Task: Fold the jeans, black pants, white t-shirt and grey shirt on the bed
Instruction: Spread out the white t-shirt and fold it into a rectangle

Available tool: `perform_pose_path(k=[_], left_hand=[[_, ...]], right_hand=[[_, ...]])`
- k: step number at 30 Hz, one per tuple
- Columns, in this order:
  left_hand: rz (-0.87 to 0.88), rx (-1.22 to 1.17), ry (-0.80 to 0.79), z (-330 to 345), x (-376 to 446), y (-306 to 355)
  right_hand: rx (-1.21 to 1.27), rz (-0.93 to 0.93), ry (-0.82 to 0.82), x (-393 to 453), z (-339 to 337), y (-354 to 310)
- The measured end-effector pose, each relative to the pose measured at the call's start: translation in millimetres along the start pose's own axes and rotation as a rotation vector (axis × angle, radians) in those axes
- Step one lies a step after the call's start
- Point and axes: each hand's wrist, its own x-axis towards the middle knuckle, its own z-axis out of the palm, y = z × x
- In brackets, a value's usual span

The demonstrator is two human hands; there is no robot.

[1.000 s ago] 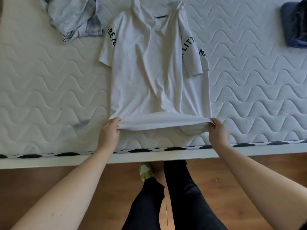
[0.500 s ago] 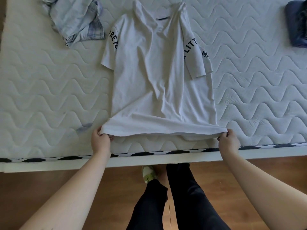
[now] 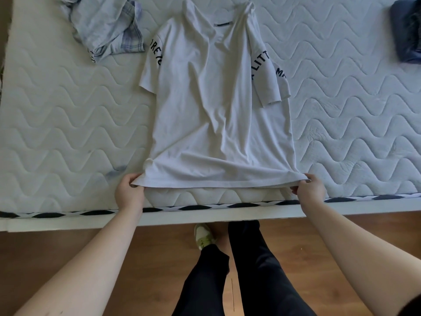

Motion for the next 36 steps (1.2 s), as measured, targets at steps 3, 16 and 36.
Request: perform_pose_path(k=[3,16,36], left_hand=[[-0.023,-0.088,0.019,-7.7,5.6,-6.5],[-0.183,-0.317,-0.487,-1.8,-3.3,-25.8],[-0.074,-0.195,-0.313,-11.8,4.0,-22.9]], right_hand=[[-0.038,-0.006,0.062,5.2,-10.6,6.5],[-0.272,-0.200,-0.036,7.9,-23.4,18.9],[-0.202,-0.108,-0.019,28.9,-24.2,32.4]])
